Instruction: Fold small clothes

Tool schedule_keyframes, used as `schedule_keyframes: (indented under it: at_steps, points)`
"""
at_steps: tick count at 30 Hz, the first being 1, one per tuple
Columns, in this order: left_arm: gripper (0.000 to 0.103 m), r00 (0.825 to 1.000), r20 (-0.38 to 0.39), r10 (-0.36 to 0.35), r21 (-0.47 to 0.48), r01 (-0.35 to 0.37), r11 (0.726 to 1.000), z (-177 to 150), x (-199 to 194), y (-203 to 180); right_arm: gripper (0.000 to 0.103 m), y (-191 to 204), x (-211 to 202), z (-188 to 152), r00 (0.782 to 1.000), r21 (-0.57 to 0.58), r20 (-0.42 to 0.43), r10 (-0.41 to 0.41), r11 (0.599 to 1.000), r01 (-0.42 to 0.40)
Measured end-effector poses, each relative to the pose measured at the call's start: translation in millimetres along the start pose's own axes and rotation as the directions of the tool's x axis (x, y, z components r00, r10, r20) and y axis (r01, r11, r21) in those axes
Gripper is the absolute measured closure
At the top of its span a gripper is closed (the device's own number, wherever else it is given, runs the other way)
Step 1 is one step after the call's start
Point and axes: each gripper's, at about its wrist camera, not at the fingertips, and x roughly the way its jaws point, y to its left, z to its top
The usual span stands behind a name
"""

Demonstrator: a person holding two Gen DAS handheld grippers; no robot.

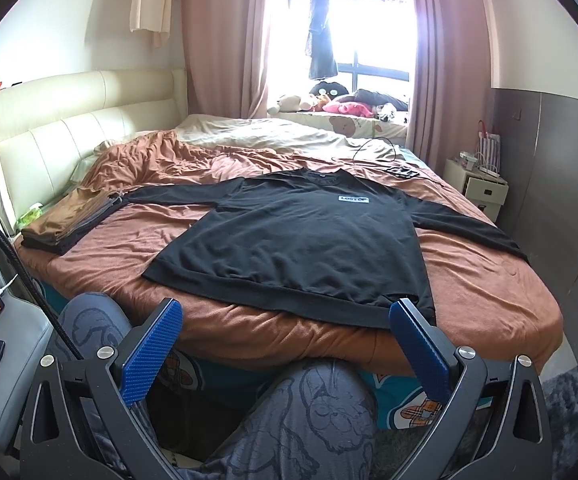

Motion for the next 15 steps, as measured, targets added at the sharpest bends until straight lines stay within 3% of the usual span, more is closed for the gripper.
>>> schedule_keyframes:
  at_steps: [15]
  points:
    - [0.0,1.0,0.018,-0.002,0.0,0.002,1.0,-1.2,-6.8,-2.6,0.0,-0.1,-0.5,-0.6,1.0,0.001,0.002,0.001,1.0,-0.001]
